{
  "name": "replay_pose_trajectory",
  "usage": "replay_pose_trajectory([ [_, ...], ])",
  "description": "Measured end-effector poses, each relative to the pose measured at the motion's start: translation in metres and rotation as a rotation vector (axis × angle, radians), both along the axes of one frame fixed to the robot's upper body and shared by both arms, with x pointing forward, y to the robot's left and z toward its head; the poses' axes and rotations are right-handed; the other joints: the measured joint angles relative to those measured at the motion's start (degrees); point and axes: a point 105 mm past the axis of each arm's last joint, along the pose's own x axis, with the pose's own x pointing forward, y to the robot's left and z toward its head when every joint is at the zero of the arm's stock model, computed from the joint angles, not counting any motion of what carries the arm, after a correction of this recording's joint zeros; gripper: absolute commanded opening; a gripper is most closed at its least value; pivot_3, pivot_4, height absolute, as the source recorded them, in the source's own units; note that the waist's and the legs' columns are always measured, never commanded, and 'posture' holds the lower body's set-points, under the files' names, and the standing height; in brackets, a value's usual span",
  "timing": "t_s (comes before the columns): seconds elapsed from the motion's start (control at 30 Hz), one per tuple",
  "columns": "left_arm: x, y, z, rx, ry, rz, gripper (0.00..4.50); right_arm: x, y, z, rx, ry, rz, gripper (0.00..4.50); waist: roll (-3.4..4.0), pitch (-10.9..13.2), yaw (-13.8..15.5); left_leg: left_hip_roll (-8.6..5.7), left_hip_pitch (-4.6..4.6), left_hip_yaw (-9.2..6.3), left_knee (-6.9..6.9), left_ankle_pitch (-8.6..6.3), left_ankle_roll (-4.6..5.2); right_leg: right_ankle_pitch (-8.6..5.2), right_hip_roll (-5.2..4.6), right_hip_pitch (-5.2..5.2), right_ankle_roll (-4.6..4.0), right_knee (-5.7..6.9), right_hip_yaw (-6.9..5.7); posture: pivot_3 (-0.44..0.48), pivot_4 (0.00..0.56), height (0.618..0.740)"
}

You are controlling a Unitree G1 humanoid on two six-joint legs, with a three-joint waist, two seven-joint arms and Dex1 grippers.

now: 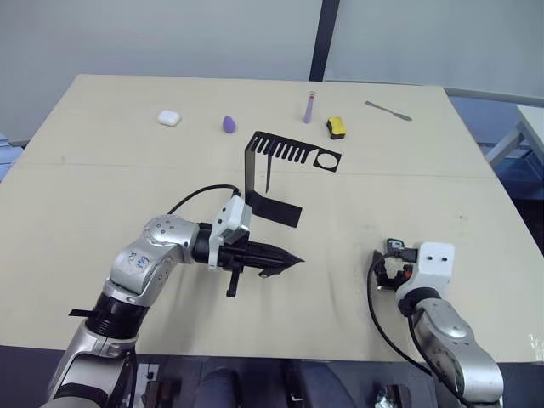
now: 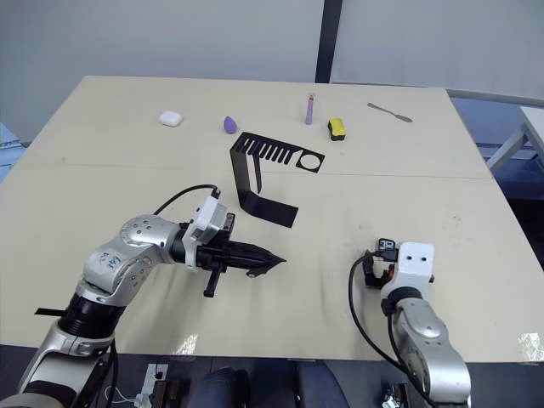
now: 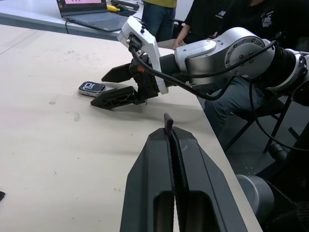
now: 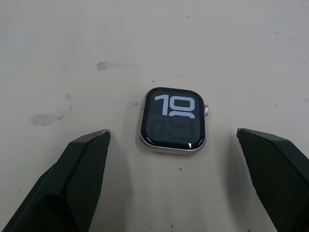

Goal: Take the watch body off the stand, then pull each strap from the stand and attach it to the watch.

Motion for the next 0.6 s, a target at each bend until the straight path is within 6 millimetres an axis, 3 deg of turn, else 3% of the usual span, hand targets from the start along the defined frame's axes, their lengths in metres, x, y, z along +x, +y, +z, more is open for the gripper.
replay_pose_trajectory([
  [0.27,-0.0002,-0.0012,0.0015,-0.001,-0.01,0.008,0.0,0.0045,0.0013,-0.0004,0.017,-0.016,-0.04,4.46,0.0,0.0,-0.1,0.0,0.0,0.0,0.02,0.0,0.0,0.0,0.0,0.0,0.0,0.03,0.0,0.0,0.15,0.74],
  [0.37,-0.001,-0.0019,0.0024,0.0,-0.014,0.007,0.0,0.0051,0.0047,-0.001,0.036,-0.018,-0.039,3.19,0.01,0.0,0.0,0.0,0.0,0.0,0.02,0.0,0.0,0.0,0.0,0.0,0.0,0.04,0.0,0.0,0.15,0.74],
  [0.6,-0.0017,-0.0029,0.003,0.004,-0.013,0.011,0.0,0.0065,0.0069,-0.0013,0.056,-0.022,-0.058,3.19,0.01,0.0,-0.1,0.0,0.01,0.0,0.03,0.0,0.0,0.0,0.0,0.01,0.0,0.06,0.0,0.0,0.15,0.74],
])
